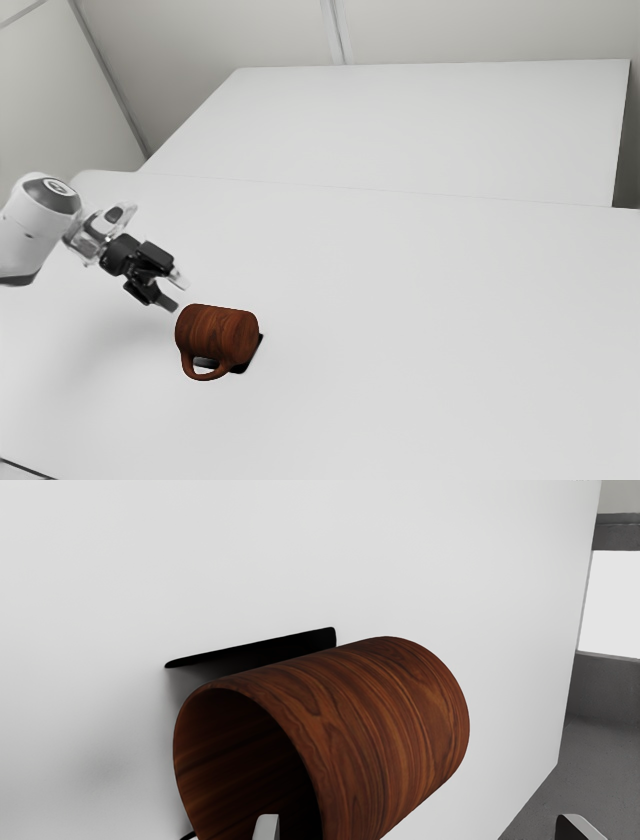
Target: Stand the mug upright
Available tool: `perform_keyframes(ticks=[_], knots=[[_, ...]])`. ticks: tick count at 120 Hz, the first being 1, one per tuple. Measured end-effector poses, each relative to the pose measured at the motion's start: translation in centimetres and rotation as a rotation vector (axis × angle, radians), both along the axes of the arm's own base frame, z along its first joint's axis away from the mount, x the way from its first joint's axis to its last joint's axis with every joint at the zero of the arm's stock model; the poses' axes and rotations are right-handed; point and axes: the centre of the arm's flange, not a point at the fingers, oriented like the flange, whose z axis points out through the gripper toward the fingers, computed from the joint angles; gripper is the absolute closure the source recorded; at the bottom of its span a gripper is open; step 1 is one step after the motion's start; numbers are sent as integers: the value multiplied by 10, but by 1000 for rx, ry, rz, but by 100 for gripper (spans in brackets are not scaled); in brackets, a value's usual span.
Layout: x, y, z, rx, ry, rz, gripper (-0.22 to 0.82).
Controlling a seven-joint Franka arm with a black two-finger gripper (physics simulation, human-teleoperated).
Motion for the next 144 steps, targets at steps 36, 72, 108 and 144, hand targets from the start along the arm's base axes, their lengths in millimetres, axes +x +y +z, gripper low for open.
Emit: perform_keyframes(ticks=[36,72,108,144], knots=[[-18,-12,-41,-127,23,70,0],[-18,-11,-40,-145,-9,78,60],[-15,-20,-12,-150,-71,39,75],[2,-33,49,-53,-168,-42,78]])
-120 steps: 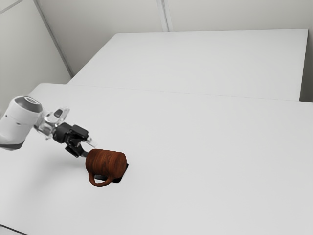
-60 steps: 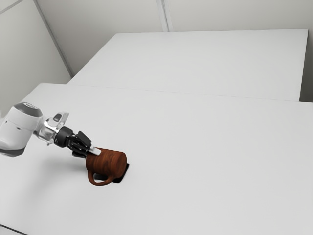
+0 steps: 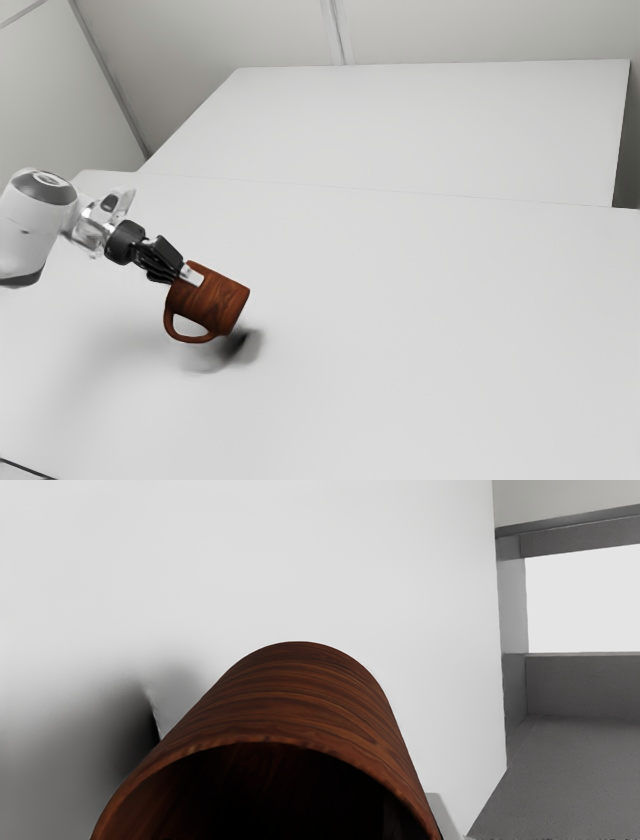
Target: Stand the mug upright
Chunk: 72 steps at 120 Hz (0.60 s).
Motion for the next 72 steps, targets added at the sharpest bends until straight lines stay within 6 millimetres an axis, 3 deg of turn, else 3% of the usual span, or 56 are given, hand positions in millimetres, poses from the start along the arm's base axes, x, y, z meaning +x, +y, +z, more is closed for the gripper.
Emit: perform_keyframes(ticks=[38,54,72], knots=[[48,-16,41,515,-13,-146,78],[68,-50,49,695,-34,-197,78],[81,-99,40,808,-63,-236,78]])
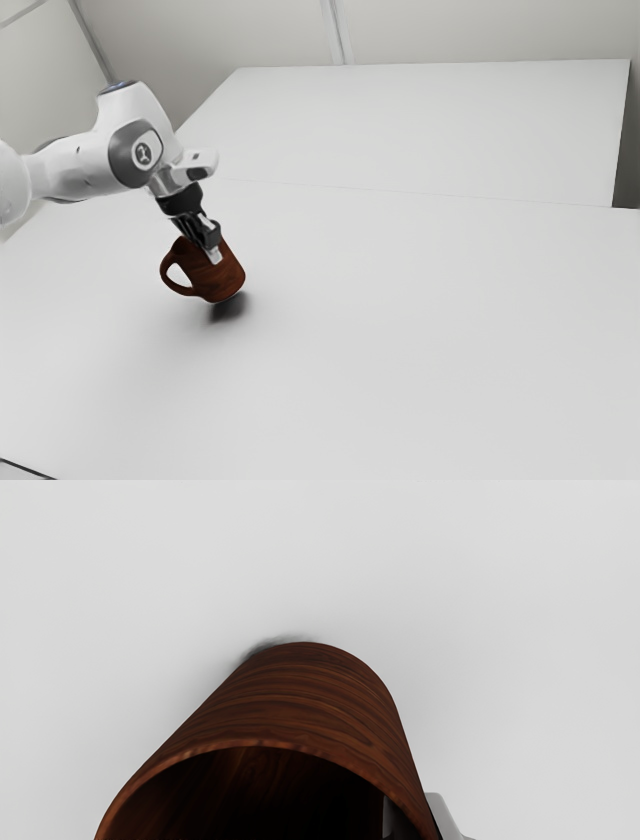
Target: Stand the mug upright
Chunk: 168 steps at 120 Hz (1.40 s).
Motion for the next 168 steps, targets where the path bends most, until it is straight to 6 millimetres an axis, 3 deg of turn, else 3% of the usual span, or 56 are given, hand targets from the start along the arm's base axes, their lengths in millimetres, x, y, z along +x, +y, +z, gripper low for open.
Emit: perform_keyframes(ticks=[15,35,48,69,93,109,117,133,168], knots=[[-2,-17,-12,50,-6,21,78],[-4,0,-19,73,-16,123,78],[-7,10,-36,77,-1,182,78],[-3,-2,-52,80,10,213,78],[-1,-10,-57,91,12,236,37],[-1,-9,-51,93,4,260,20],[0,-10,-39,94,-14,269,15],[7,-12,8,91,-57,280,8],[53,-23,107,61,-78,272,2]])
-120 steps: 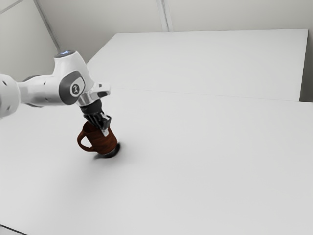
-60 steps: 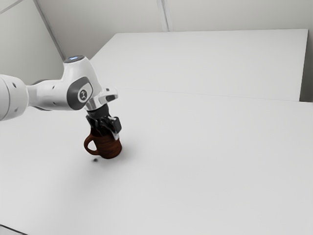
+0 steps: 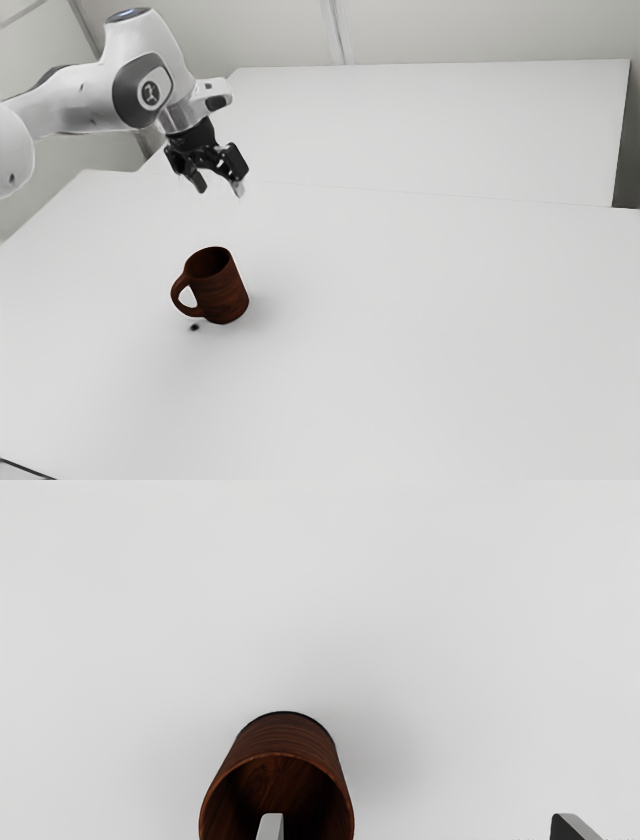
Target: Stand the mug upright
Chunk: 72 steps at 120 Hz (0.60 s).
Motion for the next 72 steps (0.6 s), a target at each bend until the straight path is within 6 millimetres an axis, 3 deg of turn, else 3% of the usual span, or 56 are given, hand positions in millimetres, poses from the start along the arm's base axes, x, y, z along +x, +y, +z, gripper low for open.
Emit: perform_keyframes(ticks=[32,72], knots=[[13,5,61,-10,5,6,1],[2,1,68,-11,68,4,0]])
